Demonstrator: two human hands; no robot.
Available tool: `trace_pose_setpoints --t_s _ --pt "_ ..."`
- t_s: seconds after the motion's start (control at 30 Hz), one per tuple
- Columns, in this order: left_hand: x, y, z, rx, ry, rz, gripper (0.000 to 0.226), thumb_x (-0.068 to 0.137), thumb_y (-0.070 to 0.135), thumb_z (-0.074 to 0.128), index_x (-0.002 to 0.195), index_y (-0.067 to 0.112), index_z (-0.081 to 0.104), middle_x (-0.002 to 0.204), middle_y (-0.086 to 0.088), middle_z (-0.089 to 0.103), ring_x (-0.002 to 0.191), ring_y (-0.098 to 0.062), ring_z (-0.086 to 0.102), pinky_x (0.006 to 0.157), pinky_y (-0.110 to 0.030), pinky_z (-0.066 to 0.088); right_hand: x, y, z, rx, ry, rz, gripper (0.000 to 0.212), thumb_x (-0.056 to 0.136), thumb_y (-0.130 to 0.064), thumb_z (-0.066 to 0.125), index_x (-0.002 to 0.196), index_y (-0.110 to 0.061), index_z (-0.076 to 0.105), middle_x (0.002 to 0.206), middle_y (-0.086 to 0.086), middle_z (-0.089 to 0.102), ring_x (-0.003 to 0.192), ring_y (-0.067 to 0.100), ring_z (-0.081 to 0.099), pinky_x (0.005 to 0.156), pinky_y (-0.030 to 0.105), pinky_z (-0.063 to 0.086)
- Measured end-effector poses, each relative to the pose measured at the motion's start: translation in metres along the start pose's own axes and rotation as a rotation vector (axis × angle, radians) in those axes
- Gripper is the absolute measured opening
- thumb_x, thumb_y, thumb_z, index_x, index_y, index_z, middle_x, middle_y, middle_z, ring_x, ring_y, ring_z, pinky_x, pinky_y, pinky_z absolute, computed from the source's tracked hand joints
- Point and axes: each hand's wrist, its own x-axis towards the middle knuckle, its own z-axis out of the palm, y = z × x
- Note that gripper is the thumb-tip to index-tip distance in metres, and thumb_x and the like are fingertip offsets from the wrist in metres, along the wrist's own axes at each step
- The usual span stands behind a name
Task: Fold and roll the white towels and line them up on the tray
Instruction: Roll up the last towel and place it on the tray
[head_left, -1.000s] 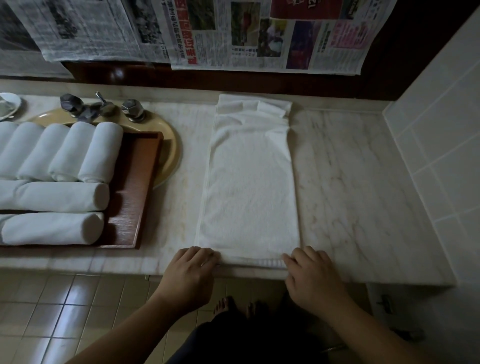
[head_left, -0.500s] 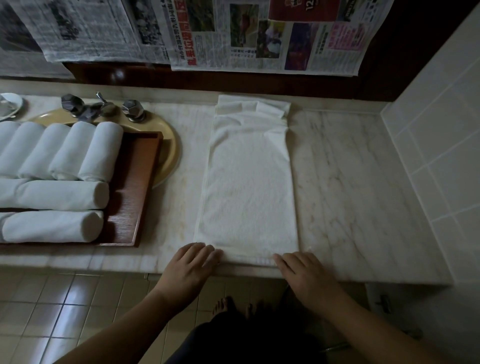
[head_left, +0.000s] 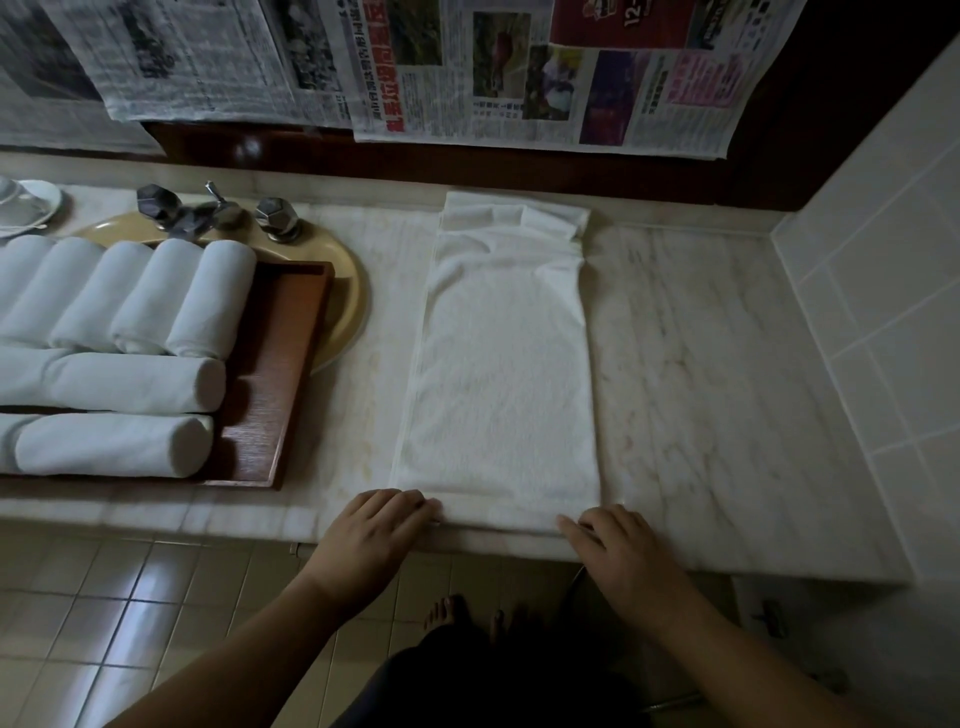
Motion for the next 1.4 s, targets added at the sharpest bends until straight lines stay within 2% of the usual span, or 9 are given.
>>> trace_pose_setpoints --t_s 0.2,0.43,0.57,0.7,0.87,1.03,1.27,1.33,1.4 --pt "0.003 0.001 0.000 -0.077 -0.031 -0.102 0.037 0.093 0.013 0.060 0.128 0.020 0.070 0.118 0.002 0.068 0.098 -0.019 0.064 0.083 -0.031 0.049 0.001 0.000 -0.003 0.109 -0.086 0.138 0.065 0.073 0.004 0.081 0.133 -0.016 0.064 0.106 0.004 0.056 0.089 0.022 0.056 0.071 0.030 0.051" --pt "0.010 0.010 -0.019 -0.361 -0.128 -0.350 0.029 0.106 0.041 0.048 0.125 0.037 0.071 0.109 0.022 0.066 0.094 0.002 0.057 0.081 -0.021 0.048 0.014 0.006 -0.035 0.508 -0.423 0.392 0.033 0.110 -0.021 0.040 0.130 -0.042 0.056 0.120 -0.017 0.049 0.111 0.004 0.048 0.097 0.030 0.047" --pt "0.025 0.002 -0.023 -0.456 -0.174 -0.436 0.023 0.104 0.033 0.061 0.123 0.036 0.074 0.103 0.026 0.055 0.084 0.012 0.058 0.071 -0.006 0.045 0.031 0.022 -0.042 0.534 -0.493 0.266 0.024 0.110 -0.033 0.042 0.115 -0.049 0.059 0.115 -0.019 0.054 0.104 0.001 0.055 0.095 0.029 0.051" --pt "0.036 -0.002 -0.023 -0.444 -0.155 -0.531 0.020 0.103 0.034 0.061 0.122 0.037 0.069 0.110 0.020 0.053 0.088 0.004 0.061 0.075 -0.020 0.051 0.046 0.030 -0.041 0.421 -0.523 0.221 0.023 0.109 -0.036 0.041 0.116 -0.053 0.055 0.112 -0.016 0.048 0.099 0.006 0.056 0.090 0.033 0.053" --pt "0.042 0.010 -0.018 -0.163 -0.166 -0.363 0.030 0.102 0.027 0.059 0.130 0.039 0.060 0.112 0.013 0.058 0.094 -0.014 0.058 0.079 -0.033 0.041 0.052 0.026 -0.047 0.304 -0.508 0.300 0.039 0.104 -0.024 0.053 0.125 -0.054 0.041 0.109 -0.015 0.037 0.102 0.010 0.041 0.090 0.031 0.046" --pt "0.044 0.017 -0.017 0.033 -0.117 -0.172 0.062 0.073 -0.001 0.065 0.125 0.034 0.068 0.118 0.000 0.058 0.100 -0.024 0.055 0.080 -0.038 0.048 0.049 0.018 -0.049 0.083 -0.337 0.120 0.082 0.064 0.003 0.074 0.132 -0.040 0.062 0.097 -0.007 0.044 0.085 0.017 0.048 0.067 0.033 0.042" --pt "0.045 0.053 -0.006 -0.014 -0.214 -0.172 0.045 0.079 0.022 0.044 0.112 0.012 0.071 0.105 -0.001 0.062 0.087 -0.022 0.063 0.070 -0.035 0.058 0.053 -0.056 -0.037 -0.087 -0.226 0.309 0.047 0.060 -0.016 0.071 0.106 -0.008 0.076 0.103 0.007 0.062 0.086 0.026 0.059 0.069 0.039 0.053" --pt "0.050 0.063 -0.004 0.010 -0.224 -0.220 0.036 0.086 0.031 0.053 0.115 0.016 0.068 0.103 -0.002 0.064 0.085 -0.021 0.064 0.069 -0.032 0.058 0.051 -0.075 -0.027 -0.078 -0.263 0.405 0.067 0.059 -0.024 0.080 0.120 0.003 0.070 0.110 0.016 0.061 0.088 0.031 0.060 0.072 0.041 0.056" --pt "0.054 0.070 -0.003 0.043 -0.249 -0.238 0.056 0.081 0.042 0.076 0.130 0.019 0.063 0.102 -0.008 0.065 0.082 -0.023 0.065 0.066 -0.035 0.058 0.048 -0.090 -0.020 -0.077 -0.339 0.418 0.090 0.066 -0.034 0.082 0.143 0.001 0.053 0.117 0.026 0.056 0.095 0.038 0.057 0.077 0.046 0.056"
